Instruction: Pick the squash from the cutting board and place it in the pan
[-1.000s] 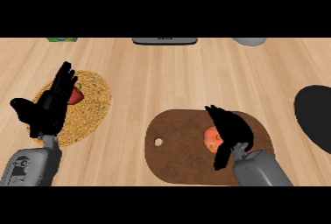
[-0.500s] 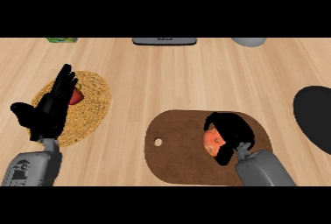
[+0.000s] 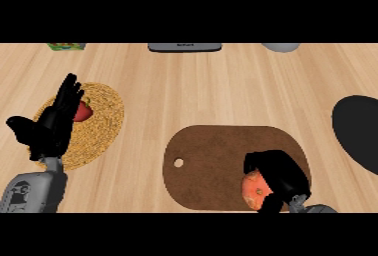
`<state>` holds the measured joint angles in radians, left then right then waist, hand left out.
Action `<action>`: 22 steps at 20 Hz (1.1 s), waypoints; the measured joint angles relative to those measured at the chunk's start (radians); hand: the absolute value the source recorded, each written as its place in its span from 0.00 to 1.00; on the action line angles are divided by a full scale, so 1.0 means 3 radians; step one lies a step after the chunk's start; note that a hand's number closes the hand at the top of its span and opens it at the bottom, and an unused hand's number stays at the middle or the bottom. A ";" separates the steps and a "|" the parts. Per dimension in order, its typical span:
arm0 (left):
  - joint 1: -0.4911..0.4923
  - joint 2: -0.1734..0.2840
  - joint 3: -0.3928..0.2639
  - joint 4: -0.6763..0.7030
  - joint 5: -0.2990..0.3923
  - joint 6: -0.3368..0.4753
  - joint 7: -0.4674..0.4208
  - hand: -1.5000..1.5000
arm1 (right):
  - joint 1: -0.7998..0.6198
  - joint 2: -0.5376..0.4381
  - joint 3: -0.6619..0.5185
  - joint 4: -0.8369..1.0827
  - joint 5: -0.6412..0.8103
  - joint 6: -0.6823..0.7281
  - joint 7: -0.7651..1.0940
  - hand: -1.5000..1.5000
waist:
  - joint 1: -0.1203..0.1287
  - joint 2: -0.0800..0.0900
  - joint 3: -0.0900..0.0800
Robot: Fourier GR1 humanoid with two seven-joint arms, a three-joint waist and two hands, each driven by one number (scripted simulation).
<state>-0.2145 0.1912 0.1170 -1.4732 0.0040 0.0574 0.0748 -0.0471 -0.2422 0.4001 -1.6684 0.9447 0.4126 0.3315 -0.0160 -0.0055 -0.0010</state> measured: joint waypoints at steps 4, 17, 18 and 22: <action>0.0033 0.0012 0.0025 -0.0021 -0.0001 0.0019 0.0036 0.50 | 0.0758 -0.0468 0.0182 -0.0668 0.0115 -0.0330 -0.0407 1.00 | -0.0092 -0.0022 0.0004; 0.0172 0.0005 0.0030 -0.0165 0.0037 -0.0025 0.0030 0.50 | 0.2046 -0.0898 -0.0913 -0.2106 -0.0478 -0.1495 -0.1218 1.00 | -0.0056 -0.0007 0.0005; 0.0175 -0.0007 0.0029 -0.0150 0.0037 -0.0025 0.0002 0.50 | 0.2044 -0.0896 -0.1059 -0.2098 -0.0619 -0.1499 -0.1256 1.00 | -0.0046 -0.0003 0.0006; 0.0048 -0.0022 -0.0005 -0.0113 0.0003 0.0000 0.0065 0.50 | 0.1946 -0.0808 -0.1469 -0.2034 -0.1338 -0.1440 -0.1323 1.00 | -0.0015 0.0010 0.0007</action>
<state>-0.2001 0.1846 0.1154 -1.5071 0.0049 0.0573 0.0942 0.5366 -0.4846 -0.0404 -2.2785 0.5435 -0.0195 -0.0653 -0.0204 -0.0024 0.0011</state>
